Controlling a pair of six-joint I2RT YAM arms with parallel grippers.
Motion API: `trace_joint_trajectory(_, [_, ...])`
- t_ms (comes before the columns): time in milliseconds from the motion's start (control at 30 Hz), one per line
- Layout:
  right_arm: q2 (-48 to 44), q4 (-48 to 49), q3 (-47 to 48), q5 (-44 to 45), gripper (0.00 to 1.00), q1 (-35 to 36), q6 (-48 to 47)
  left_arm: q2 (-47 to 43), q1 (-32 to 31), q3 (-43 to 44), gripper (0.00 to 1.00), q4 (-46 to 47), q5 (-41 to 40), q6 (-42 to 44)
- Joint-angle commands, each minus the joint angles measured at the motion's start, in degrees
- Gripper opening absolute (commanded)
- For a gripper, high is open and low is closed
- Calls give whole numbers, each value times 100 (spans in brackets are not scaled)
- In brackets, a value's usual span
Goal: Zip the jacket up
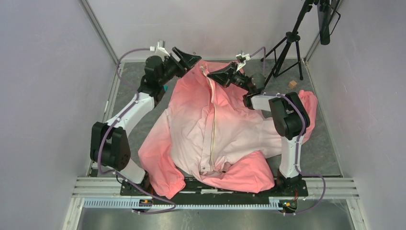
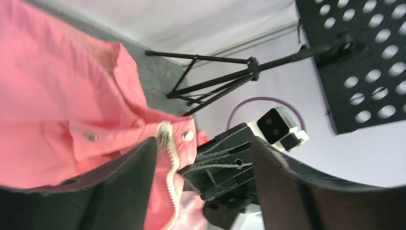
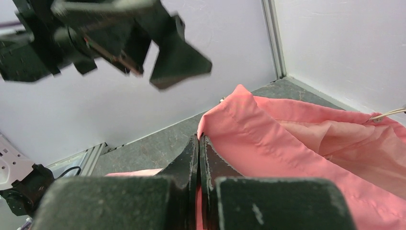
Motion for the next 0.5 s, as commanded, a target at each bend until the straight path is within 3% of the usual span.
trace_joint_trajectory(0, [-41, 414, 209, -150, 1, 47, -59, 30, 132, 1211, 81, -1395, 1186, 2868])
trace_joint_trajectory(200, [-6, 487, 232, -248, 1, 60, -44, 1244, 266, 3020, 77, -2845, 2873, 3672])
trace_joint_trajectory(367, [9, 497, 283, -291, 1, 59, -12, 2090, 266, 4426, 77, -4022, 3491, 4346])
trace_joint_trajectory(467, [21, 483, 329, -319, 1, 57, -4, 2488, 268, 5016, 69, -4581, 3575, 4503])
